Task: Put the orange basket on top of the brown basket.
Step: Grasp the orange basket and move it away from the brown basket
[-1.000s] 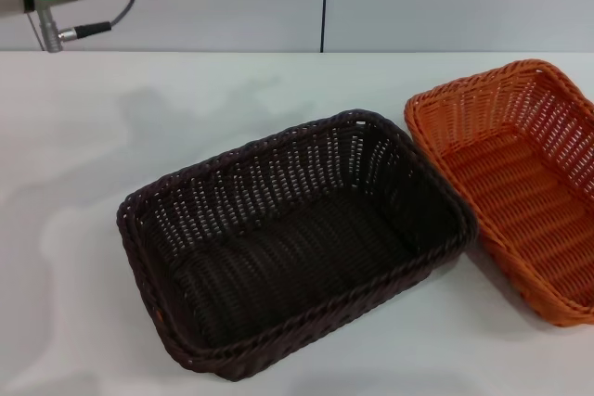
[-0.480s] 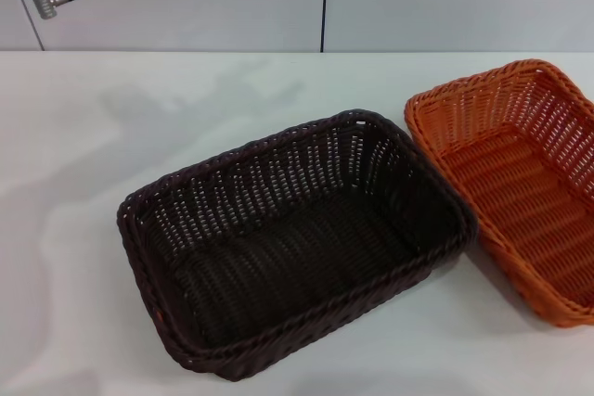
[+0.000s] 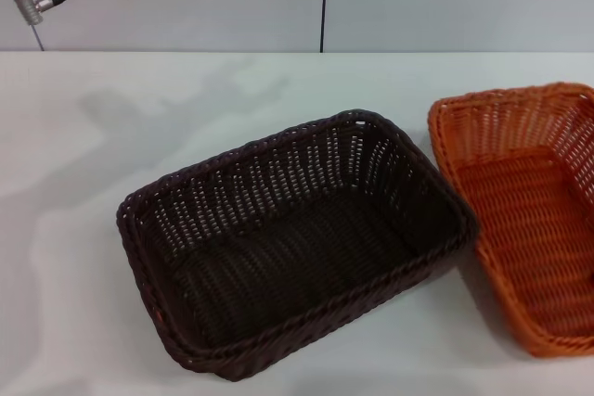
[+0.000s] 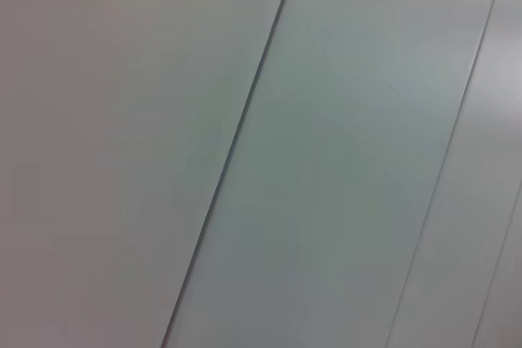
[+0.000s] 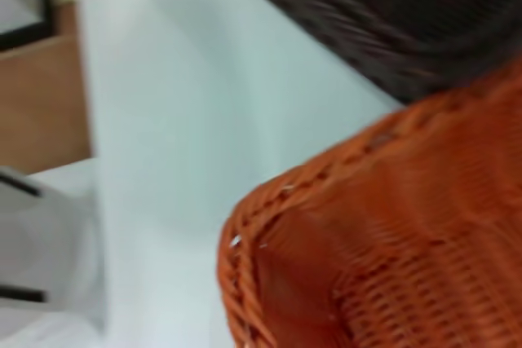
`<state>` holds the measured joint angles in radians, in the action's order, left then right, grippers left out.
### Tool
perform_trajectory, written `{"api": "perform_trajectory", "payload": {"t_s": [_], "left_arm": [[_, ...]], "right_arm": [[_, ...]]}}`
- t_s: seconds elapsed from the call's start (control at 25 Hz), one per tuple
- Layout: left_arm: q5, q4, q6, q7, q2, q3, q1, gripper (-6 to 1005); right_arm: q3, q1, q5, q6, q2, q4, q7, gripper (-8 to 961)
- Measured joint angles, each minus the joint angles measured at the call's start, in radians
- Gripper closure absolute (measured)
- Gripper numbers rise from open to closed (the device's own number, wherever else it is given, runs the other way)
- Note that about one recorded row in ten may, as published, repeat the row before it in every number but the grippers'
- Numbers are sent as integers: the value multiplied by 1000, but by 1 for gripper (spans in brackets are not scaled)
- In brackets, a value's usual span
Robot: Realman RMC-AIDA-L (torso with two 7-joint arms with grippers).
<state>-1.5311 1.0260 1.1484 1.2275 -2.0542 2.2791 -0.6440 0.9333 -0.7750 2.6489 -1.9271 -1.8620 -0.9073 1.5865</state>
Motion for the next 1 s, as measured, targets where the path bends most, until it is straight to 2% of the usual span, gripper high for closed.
{"api": "perform_trajectory", "payload": {"t_s": [0.52, 0.68, 0.76, 0.84, 1.0], "left_arm": [[2, -22, -15, 4, 6, 10, -5, 138], [2, -25, -22, 5, 7, 10, -6, 138], [2, -25, -23, 5, 8, 10, -6, 138], [2, -25, -23, 5, 8, 11, -3, 138], [6, -25, -23, 5, 8, 11, 10, 138]], "right_arm": [[180, -52, -146, -110, -74, 55, -12, 465], [188, -70, -152, -147, -86, 51, -16, 467], [177, -75, -152, -152, -84, 42, -18, 467], [123, -72, -151, -145, -71, 13, -21, 468], [-23, -61, -145, -100, -23, -54, -24, 470]]}}
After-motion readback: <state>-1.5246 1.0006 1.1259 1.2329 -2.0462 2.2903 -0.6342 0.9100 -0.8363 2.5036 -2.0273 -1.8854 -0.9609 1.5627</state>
